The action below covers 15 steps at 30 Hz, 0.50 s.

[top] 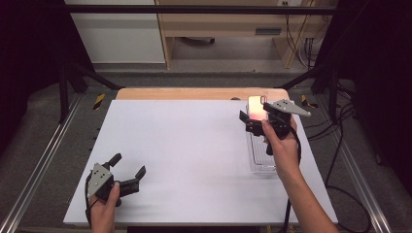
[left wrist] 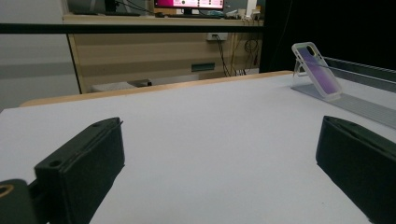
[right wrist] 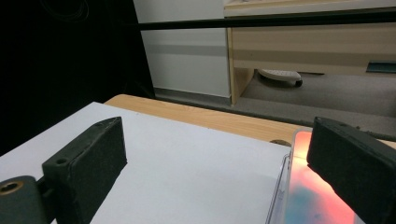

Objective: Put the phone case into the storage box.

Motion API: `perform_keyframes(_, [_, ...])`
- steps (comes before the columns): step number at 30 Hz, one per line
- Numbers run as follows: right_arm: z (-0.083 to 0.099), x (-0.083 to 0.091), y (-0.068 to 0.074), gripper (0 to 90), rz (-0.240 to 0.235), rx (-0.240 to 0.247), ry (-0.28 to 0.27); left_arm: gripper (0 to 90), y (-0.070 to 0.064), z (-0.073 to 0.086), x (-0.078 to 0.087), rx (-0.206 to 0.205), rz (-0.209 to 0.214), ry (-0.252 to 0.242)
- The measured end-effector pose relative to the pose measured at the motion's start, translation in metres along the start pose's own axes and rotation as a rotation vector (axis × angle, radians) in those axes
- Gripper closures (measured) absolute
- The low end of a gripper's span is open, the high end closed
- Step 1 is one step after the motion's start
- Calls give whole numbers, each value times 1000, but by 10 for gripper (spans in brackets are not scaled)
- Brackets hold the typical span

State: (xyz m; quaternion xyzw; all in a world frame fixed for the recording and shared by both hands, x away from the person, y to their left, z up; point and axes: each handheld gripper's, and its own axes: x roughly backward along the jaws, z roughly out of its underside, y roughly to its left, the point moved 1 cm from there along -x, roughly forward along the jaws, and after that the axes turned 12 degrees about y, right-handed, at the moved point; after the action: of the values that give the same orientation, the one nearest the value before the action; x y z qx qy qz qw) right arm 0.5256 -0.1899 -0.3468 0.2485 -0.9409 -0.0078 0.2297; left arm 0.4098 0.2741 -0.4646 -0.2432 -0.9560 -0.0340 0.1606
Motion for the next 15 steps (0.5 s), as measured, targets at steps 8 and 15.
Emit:
perform_keyframes(8, [-1, 13, -4, 49, 1, -1, -16, 7, 4, 0, 2, 10, -9, -4])
perform_keyframes(15, [0, 27, -10, 45, 14, 0, -35, 7, 5, 0, 2, 6, -13, -5])
